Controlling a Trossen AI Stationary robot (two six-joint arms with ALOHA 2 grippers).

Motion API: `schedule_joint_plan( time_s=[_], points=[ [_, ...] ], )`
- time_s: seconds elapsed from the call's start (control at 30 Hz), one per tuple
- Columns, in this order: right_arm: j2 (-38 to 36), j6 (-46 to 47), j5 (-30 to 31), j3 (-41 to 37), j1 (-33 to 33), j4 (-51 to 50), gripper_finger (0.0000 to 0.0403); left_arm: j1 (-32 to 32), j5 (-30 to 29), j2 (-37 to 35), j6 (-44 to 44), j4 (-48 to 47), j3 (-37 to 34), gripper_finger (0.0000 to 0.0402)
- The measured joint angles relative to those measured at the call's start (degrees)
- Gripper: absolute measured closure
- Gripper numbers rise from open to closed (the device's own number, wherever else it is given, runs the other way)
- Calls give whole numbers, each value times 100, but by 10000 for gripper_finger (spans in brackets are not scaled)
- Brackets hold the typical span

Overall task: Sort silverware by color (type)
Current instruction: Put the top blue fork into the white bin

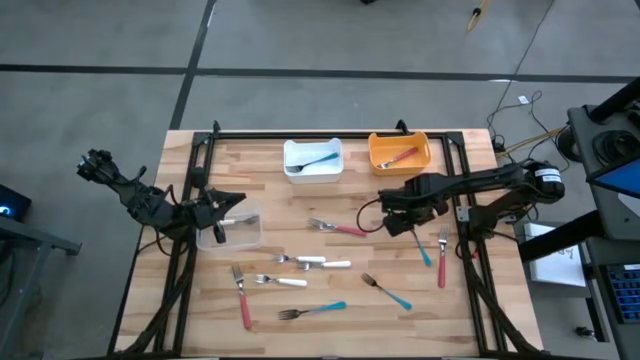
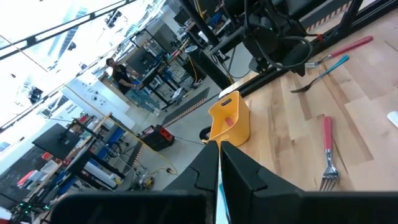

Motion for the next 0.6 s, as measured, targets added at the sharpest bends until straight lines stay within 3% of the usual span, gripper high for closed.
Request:
schedule_joint_plan(
  time_s=[0.2,0.6],
  points=[
    [0,233,-75,-534,2,352,202,-1,0,-15,129,-1,0,402],
    [0,374,-212,-1399,0,1643,197,-1,0,-181,225,-1,-2,402]
  ],
)
